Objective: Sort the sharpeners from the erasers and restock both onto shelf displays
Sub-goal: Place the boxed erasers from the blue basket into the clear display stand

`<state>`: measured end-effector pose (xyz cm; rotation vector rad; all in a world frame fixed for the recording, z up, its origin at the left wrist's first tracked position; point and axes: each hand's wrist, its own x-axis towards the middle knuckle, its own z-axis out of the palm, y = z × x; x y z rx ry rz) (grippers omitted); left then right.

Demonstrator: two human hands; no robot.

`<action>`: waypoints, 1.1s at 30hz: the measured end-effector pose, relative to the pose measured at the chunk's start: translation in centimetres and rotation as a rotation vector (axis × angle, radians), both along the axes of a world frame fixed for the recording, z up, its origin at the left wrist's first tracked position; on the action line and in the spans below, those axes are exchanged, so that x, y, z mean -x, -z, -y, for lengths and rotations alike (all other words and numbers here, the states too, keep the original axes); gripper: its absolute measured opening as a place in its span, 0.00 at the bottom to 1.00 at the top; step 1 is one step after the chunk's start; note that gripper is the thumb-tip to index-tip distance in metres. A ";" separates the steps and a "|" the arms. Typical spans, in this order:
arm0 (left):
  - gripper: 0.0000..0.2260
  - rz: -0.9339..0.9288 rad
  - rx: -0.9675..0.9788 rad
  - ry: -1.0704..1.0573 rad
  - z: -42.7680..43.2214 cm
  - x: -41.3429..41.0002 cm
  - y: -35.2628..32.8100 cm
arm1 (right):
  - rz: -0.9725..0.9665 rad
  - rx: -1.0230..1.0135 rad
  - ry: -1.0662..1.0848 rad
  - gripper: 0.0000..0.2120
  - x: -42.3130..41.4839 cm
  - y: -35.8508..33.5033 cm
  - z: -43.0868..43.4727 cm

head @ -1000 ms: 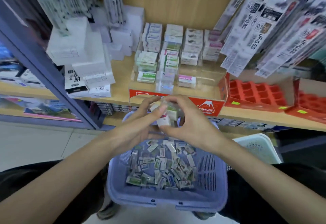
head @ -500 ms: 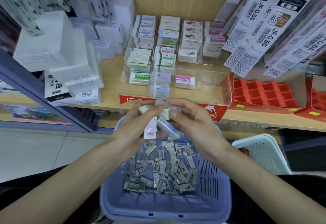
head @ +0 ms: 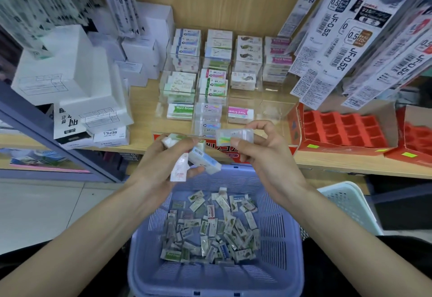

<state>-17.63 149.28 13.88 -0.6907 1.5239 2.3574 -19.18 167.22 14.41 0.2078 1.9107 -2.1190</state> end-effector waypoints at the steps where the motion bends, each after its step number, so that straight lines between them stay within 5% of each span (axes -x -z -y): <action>1: 0.09 0.003 0.001 -0.025 0.3 0.1 -0.1 | 0.011 -0.018 0.001 0.11 0.2 0.0 0.0; 10: 0.07 -0.031 0.004 -0.074 2.7 1.1 -1.1 | 0.156 0.224 0.039 0.13 2.6 -0.5 0.8; 23: 0.06 -0.042 -0.003 -0.138 4.9 2.4 -1.2 | -0.281 -0.801 -0.151 0.08 7.3 0.2 3.5; 33: 0.07 -0.039 -0.010 -0.140 5.6 2.0 -0.5 | -0.291 -0.933 -0.230 0.12 7.5 2.2 3.9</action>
